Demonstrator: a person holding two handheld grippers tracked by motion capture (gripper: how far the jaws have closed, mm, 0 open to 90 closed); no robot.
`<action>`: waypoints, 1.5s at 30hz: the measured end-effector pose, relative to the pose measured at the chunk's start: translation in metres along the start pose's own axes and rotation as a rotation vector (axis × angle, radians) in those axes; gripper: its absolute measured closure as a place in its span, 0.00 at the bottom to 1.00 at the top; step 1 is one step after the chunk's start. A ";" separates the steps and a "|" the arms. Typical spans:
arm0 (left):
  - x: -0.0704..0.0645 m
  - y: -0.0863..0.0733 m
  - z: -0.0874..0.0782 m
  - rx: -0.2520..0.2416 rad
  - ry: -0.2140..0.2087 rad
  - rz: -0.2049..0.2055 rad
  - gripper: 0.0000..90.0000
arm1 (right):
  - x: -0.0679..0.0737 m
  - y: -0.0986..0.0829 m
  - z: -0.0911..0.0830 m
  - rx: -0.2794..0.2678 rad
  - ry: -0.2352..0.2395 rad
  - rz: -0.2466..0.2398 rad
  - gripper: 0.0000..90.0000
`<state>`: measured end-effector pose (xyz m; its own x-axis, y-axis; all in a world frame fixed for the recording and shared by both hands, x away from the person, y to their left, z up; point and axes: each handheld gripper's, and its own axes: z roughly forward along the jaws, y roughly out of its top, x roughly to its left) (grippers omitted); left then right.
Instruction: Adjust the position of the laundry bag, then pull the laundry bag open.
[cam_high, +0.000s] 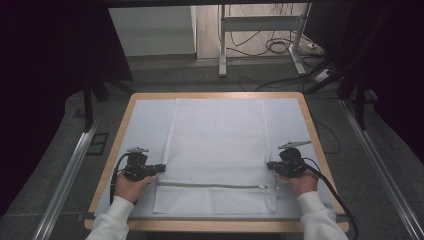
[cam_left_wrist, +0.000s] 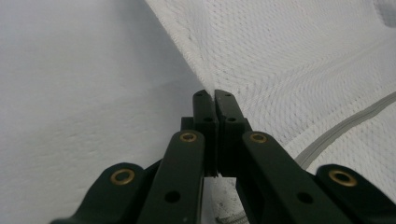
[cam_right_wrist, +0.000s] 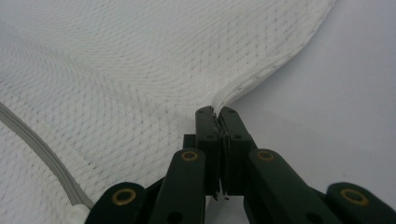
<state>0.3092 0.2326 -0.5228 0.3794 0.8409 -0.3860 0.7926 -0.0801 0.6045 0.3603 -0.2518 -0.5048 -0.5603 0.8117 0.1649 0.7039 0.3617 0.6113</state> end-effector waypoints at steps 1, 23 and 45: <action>0.000 0.000 0.000 0.000 0.000 0.000 0.99 | 0.000 0.000 0.000 0.000 0.000 0.000 0.96; -0.017 0.001 -0.011 -0.107 0.105 0.115 0.53 | -0.002 -0.001 -0.001 -0.016 -0.023 -0.029 0.57; -0.065 0.010 -0.006 -0.090 0.022 0.208 0.33 | -0.012 -0.003 -0.018 -0.123 -0.051 0.005 0.29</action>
<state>0.2894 0.1806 -0.4872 0.5190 0.8226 -0.2323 0.6524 -0.2057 0.7294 0.3571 -0.2708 -0.4940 -0.5319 0.8367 0.1302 0.6456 0.3012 0.7018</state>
